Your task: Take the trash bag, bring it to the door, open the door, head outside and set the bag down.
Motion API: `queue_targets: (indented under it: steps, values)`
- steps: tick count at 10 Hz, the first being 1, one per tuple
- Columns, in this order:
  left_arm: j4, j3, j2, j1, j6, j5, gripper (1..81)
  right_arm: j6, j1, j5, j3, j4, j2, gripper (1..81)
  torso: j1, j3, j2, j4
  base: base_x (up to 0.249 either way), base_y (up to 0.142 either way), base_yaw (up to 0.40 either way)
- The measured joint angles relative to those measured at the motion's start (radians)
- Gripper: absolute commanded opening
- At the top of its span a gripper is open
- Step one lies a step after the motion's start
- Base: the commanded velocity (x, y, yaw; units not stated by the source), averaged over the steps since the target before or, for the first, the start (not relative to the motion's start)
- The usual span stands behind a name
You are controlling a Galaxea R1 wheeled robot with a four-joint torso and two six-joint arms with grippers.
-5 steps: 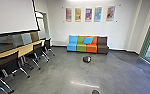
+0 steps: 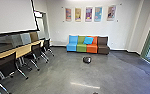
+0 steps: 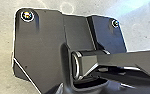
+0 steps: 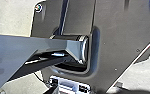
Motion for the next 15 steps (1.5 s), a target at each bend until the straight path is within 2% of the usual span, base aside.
queue_targets:
  steps: [8,13,15]
  values:
    - [0.000,0.000,0.005,0.000,0.000,0.000,81.1,0.000,0.000,0.000,0.000,0.000,0.000,81.1,0.000,0.000,0.000,0.000,0.152,0.000,0.000]
    - [0.000,-0.003,0.007,-0.003,0.000,-0.001,81.1,0.000,0.003,0.001,-0.003,0.002,-0.007,81.1,0.001,0.000,0.000,0.000,0.154,-0.074,0.000]
    - [0.000,-0.003,0.007,0.000,0.000,0.001,81.1,0.000,0.002,-0.002,-0.005,0.002,-0.005,81.1,0.001,0.000,0.001,0.000,0.154,0.000,0.000]
